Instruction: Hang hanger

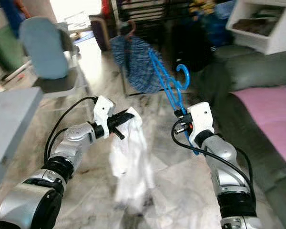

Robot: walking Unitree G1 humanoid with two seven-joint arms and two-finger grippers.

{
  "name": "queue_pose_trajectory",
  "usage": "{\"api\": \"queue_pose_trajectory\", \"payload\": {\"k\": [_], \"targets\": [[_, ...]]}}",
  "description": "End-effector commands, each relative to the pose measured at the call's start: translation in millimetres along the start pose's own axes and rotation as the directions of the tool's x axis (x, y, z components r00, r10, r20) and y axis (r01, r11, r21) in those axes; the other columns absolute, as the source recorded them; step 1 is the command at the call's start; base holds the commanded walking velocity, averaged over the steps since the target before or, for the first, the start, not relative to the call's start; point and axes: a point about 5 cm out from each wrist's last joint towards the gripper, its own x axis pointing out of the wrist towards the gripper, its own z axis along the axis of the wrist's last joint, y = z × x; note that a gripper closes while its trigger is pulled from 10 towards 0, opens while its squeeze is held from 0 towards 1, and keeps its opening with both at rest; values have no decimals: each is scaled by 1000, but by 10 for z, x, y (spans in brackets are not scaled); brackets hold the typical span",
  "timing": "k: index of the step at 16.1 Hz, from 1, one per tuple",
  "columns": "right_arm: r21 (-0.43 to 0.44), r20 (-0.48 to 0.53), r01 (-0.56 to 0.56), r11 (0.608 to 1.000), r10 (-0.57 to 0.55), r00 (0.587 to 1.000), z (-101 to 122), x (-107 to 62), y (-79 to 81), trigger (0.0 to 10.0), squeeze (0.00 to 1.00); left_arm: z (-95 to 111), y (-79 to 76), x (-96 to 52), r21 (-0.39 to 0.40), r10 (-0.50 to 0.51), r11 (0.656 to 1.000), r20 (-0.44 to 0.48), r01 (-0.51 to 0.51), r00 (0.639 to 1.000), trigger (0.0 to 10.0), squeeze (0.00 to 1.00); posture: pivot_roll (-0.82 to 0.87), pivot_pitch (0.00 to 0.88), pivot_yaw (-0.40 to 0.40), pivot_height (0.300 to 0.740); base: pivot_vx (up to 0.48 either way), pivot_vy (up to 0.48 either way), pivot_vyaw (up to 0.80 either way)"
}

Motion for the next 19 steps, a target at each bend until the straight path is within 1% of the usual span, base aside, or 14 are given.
{"api": "queue_pose_trajectory", "payload": {"k": [1,5,13,15,17,18,19], "targets": [[-9,9,-16,1000,16,1000,43,30,18,10000,0,77,33,-4,24,4,1000,22,-5,1000,10000,0,-181,0,80,740,266,0,-550],[-12,8,-22,1000,22,1000,44,35,22,10000,0,78,35,-6,28,4,1000,19,-4,1000,10000,0,-181,0,79,740,270,0,-495],[-12,1,-31,999,31,1000,23,11,32,10000,0,56,20,-11,40,-8,999,7,8,1000,10000,0,-184,0,79,740,263,0,0],[-12,0,-34,999,34,999,19,10,34,10000,0,52,-6,-20,53,-32,998,17,31,999,10000,0,-184,0,79,740,0,0,0],[-14,-2,-39,999,39,999,18,6,36,10000,0,62,-8,-52,144,-77,987,-11,78,997,10000,0,-184,0,78,740,0,0,0],[-16,-4,-39,999,38,999,15,3,31,10000,0,67,9,-72,169,-96,981,-31,100,995,10000,0,-180,0,75,740,0,0,0],[-19,-6,-41,999,41,999,15,-1,19,10000,0,70,26,-115,271,-142,949,-94,162,985,10000,0,-179,0,74,740,0,0,0]]}}
